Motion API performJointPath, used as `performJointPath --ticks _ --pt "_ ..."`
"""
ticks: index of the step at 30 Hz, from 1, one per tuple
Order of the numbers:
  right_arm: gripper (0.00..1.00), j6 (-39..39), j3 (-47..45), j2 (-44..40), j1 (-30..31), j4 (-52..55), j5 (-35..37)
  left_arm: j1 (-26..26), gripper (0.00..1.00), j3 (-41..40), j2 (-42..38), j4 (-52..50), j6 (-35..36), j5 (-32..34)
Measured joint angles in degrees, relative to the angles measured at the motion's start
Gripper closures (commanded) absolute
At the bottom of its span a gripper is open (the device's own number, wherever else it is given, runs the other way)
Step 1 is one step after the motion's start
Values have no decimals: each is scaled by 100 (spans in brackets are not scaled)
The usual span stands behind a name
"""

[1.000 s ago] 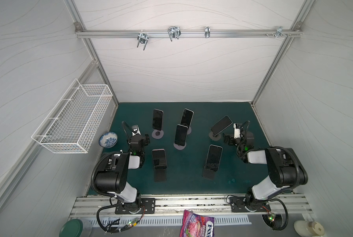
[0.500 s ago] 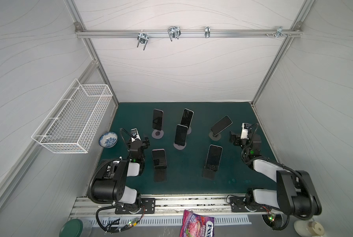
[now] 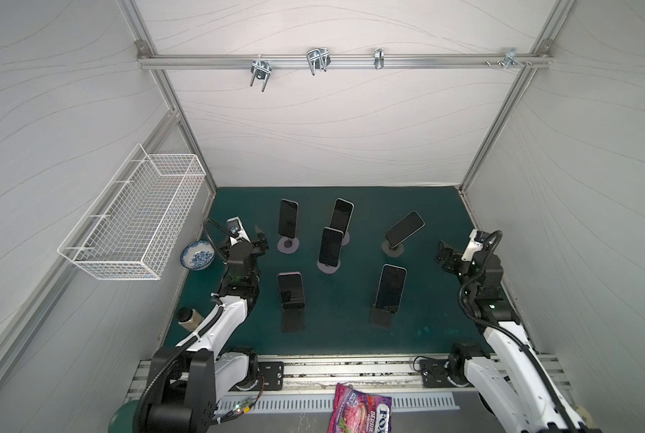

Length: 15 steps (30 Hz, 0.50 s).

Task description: Remove the phone from the phone stand

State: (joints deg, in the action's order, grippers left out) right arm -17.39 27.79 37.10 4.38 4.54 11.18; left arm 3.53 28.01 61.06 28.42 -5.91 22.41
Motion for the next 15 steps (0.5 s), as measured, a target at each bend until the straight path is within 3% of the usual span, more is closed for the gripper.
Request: performJointPath --ticks 4,10,15 --pt "1 -385 387 -459 -2 852 -236 2 15 758 -291 -1023 -278 -188" --pt "1 -782 1215 -496 -2 1875 -758 118 18 1812 -415 -2483 -597 -588" --pt "2 -1167 1860 -372 -2 2752 -1211 649 18 2492 -289 -3263 -634 -964"
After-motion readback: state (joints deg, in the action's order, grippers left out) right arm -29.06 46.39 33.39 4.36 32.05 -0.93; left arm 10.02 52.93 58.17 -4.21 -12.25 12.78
